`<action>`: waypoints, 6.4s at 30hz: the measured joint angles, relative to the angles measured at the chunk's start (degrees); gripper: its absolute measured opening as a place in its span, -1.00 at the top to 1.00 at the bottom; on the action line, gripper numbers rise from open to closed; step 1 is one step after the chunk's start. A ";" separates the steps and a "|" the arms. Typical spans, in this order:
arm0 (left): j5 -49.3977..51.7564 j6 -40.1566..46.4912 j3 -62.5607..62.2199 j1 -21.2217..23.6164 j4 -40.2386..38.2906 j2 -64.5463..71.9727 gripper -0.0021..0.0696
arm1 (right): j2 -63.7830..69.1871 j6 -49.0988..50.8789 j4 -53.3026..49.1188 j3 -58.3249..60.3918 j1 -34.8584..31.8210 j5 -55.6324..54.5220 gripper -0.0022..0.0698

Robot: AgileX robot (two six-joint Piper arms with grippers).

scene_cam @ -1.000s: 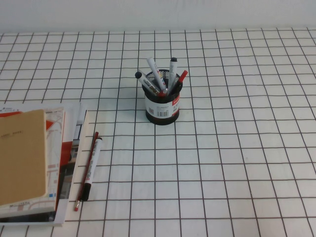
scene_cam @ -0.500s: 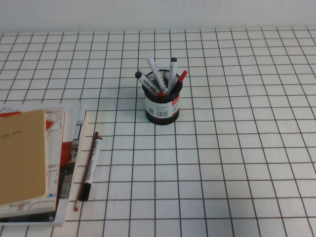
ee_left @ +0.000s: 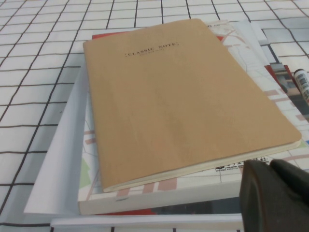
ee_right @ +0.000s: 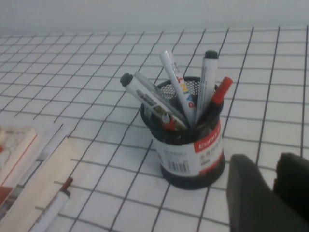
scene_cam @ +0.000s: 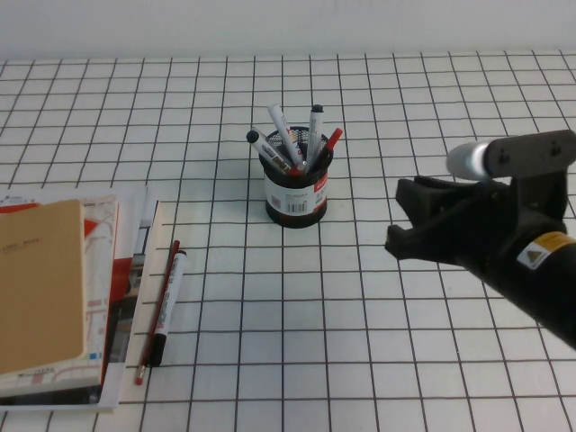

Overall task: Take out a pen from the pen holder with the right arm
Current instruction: 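Take a marker out of the pen holder and lay it on the table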

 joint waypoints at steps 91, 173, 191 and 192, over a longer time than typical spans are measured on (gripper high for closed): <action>0.00 0.00 0.00 0.00 0.00 0.00 0.95 | 49.33 15.24 -17.52 -26.34 1.40 -41.99 0.44; 0.00 0.00 0.00 0.00 0.00 0.00 0.95 | 46.30 20.25 -7.73 -60.17 -8.94 82.87 0.80; 0.00 0.00 0.00 0.00 0.00 0.00 0.96 | 50.07 19.91 -10.04 -63.77 -9.28 79.35 0.74; 0.00 0.00 0.00 0.00 0.00 0.00 0.95 | 50.07 19.77 -10.15 -63.77 -9.28 79.00 0.70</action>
